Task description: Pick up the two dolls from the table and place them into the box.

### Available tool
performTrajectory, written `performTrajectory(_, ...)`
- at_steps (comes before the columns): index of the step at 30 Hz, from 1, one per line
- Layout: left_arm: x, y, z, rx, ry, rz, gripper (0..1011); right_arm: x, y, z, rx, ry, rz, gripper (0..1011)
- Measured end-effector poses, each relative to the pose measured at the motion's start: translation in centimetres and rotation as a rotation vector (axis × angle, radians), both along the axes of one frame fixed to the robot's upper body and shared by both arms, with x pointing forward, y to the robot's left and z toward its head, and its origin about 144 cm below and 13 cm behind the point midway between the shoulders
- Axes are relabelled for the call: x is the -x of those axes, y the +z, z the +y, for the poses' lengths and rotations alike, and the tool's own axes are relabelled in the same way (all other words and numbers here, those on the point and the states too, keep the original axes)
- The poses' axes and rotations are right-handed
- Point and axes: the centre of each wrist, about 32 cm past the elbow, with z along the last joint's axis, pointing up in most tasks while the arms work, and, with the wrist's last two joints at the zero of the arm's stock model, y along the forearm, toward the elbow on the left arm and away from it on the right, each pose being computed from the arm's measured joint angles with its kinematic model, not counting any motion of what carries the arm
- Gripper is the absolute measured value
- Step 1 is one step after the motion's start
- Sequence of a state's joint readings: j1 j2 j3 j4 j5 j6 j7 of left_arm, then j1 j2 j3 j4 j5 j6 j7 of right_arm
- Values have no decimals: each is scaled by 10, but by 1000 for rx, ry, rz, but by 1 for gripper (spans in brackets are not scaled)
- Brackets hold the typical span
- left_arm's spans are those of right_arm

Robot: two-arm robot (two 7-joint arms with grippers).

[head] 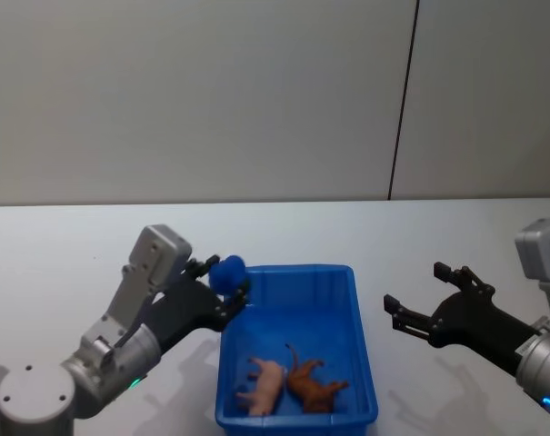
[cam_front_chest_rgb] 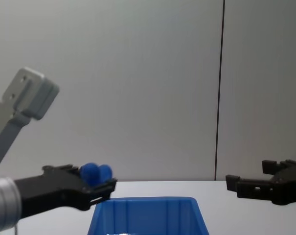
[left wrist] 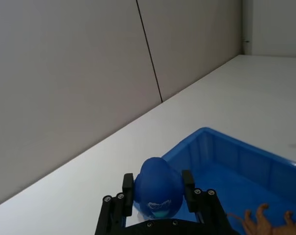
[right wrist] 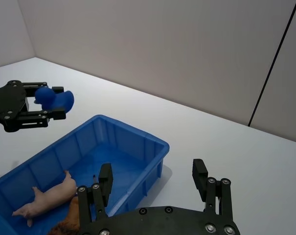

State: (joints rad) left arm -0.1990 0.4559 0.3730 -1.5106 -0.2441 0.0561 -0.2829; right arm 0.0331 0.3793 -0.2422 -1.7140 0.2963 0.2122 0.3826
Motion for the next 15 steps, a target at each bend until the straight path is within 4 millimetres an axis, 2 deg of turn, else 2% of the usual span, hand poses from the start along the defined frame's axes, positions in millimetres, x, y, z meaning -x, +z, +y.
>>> performTrajectory(5,-3,5,-10,10,-28,-23,744,0,0,0,0,0,0,1001)
performTrajectory(6,-3,6,-11,11,-31,-25,744,0,0,0,0,0,0,1001)
performTrajectory(9,-4,7,-15,19,-42,-34,864,0,0,0,0,0,0,1001)
performTrajectory(15,-4,9,-23,36,-56,-50,1001,0,0,0,0,0,0,1001)
